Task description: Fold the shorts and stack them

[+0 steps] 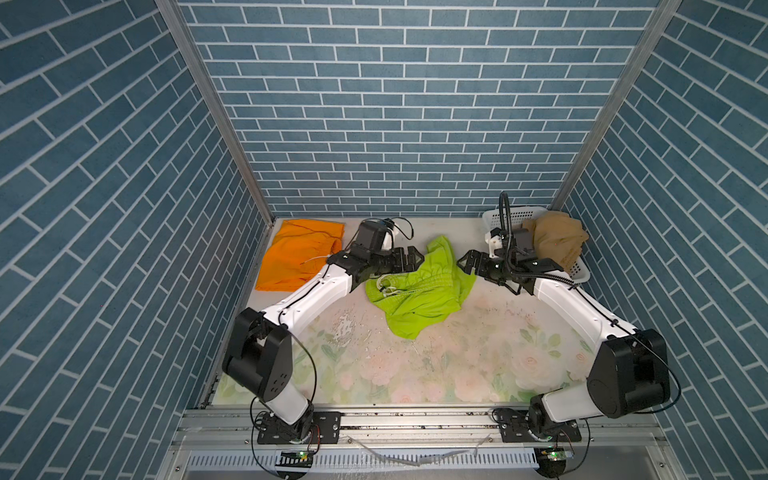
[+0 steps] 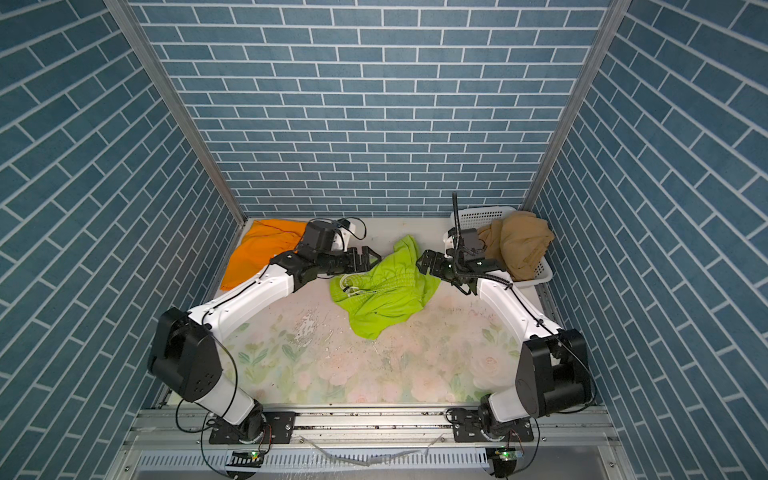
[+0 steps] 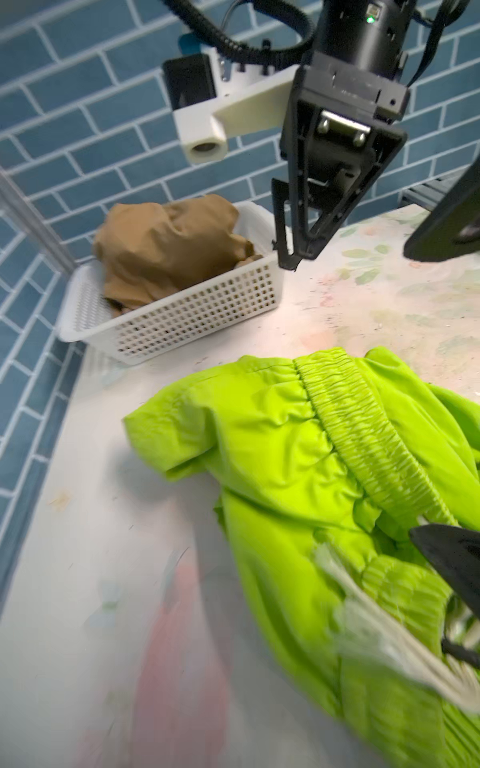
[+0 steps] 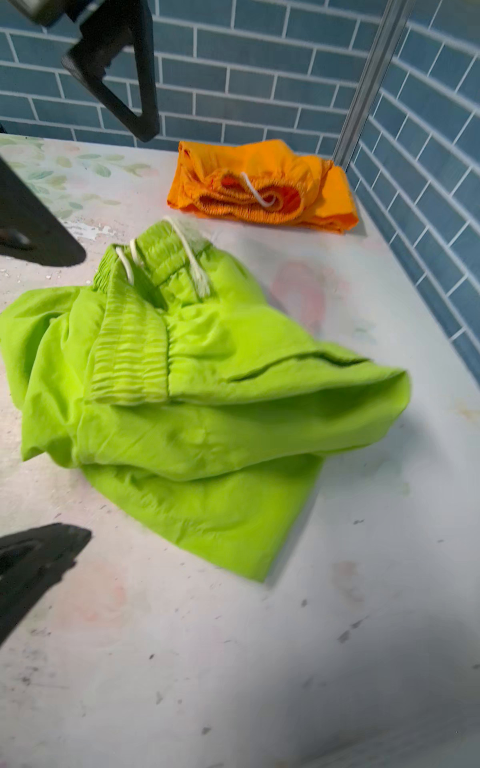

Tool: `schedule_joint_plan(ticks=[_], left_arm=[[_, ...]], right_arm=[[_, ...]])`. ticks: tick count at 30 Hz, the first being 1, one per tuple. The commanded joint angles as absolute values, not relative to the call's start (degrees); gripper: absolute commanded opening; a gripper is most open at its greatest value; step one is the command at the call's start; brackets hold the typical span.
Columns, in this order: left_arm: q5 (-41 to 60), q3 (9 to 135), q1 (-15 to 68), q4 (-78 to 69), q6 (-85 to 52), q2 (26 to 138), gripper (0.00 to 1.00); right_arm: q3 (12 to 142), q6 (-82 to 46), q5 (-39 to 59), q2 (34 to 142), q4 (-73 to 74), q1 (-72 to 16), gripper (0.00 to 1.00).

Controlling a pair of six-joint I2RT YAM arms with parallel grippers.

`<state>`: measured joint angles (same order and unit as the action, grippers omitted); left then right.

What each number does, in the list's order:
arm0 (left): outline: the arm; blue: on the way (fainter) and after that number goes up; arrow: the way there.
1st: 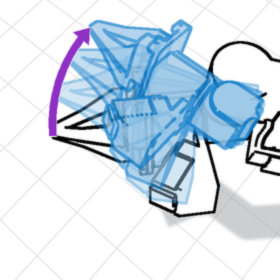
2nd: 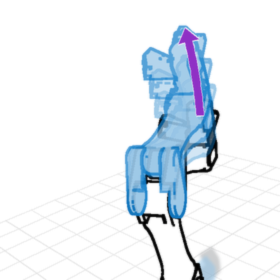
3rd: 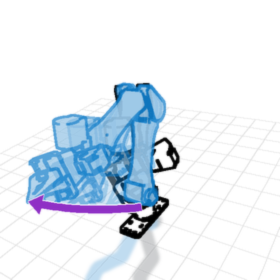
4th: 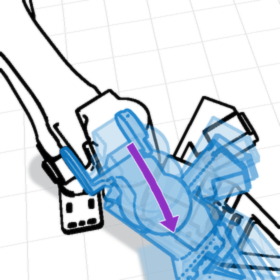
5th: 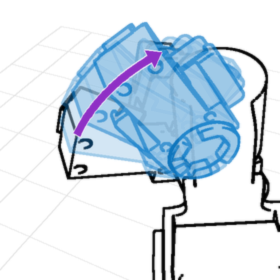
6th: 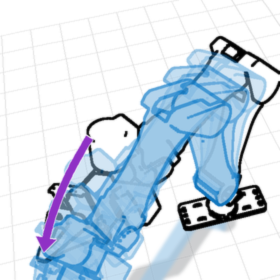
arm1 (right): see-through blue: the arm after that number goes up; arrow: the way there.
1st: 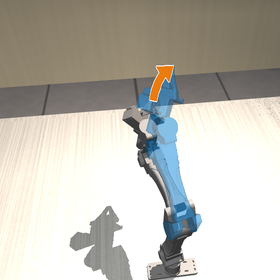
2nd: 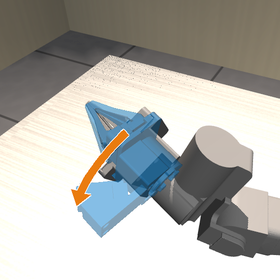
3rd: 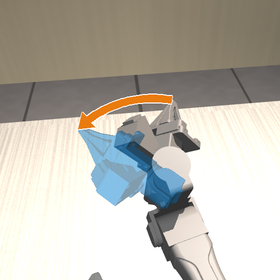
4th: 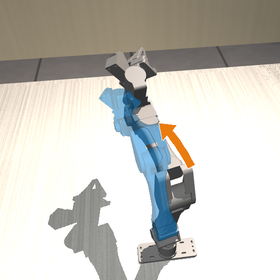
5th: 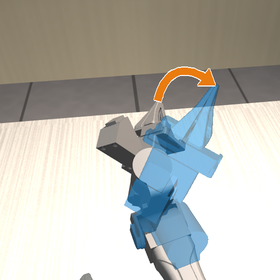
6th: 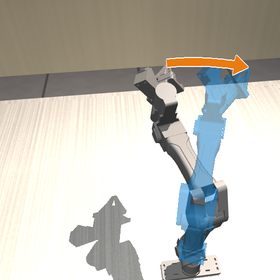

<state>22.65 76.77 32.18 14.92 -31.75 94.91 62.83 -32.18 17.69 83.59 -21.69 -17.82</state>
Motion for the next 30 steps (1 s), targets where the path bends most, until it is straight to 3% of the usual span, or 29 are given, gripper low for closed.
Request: schedule_joint_plan(ticks=[1, 9, 16, 20, 22, 23, 30], left_arm=[[19.8, 83.5, 36.1, 23.0, -25.2, 99.2, 1.0], [19.6, 84.7, 36.5, 22.0, -27.0, 101.8, 1.0], [17.8, 81.6, 34.9, 22.2, -27.7, 99.2, 1.0], [17.6, 79.6, 32.7, 22.7, -27.6, 96.8, 1.0], [17.0, 79.0, 31.6, 23.7, -27.1, 95.8, 1.0], [16.7, 78.7, 31.3, 24.3, -26.7, 95.4, 0.99], [16.6, 76.3, 28.7, 25.1, -26.1, 94.1, 1.0]], right_arm=[[59.3, -35.7, 17.7, 82.5, -19.6, -16.9, 0.98], [59.5, -40.6, 24.1, 91.6, -9.3, -20.0, 0.96], [65.6, -41.3, 24.9, 98.4, -8.3, -24.1, 0.66], [66.9, -40.6, 24.0, 97.8, -9.4, -24.2, 0.2], [67.9, -39.0, 22.7, 96.1, -11.9, -24.0, 0.04], [68.2, -38.2, 22.1, 95.0, -13.3, -23.7, 0.0], [66.1, -34.5, 20.9, 82.3, -20.3, -18.1, 0.0]])
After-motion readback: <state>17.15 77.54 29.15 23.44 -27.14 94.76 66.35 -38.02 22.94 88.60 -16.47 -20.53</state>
